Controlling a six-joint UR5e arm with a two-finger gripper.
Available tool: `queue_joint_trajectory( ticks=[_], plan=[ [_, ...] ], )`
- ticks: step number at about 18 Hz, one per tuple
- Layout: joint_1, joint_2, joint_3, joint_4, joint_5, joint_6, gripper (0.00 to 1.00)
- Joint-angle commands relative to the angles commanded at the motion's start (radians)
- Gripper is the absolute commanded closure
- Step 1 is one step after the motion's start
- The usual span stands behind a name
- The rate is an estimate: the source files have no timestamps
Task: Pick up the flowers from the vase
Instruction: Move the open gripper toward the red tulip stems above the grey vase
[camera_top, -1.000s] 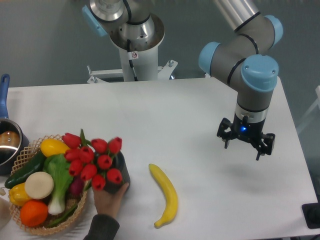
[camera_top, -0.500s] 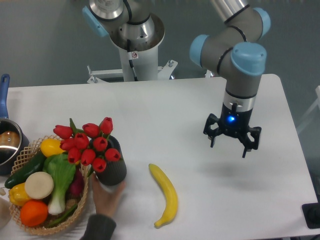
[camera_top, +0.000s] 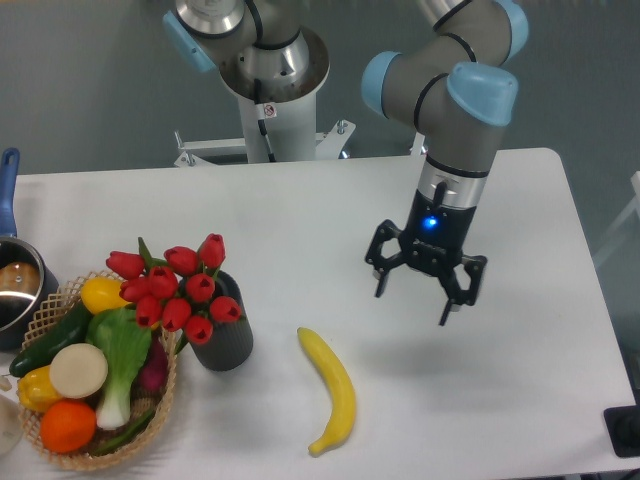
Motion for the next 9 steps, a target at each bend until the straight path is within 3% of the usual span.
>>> queue_joint_trajectory(
  ticks=[4,9],
  plan=[
    [-0.022,0.003,-0.026,-0.002,-0.129,0.000,0.00],
    [-0.020,0.115,-0.195,-0.005,-0.190,0.044,0.00]
  ],
)
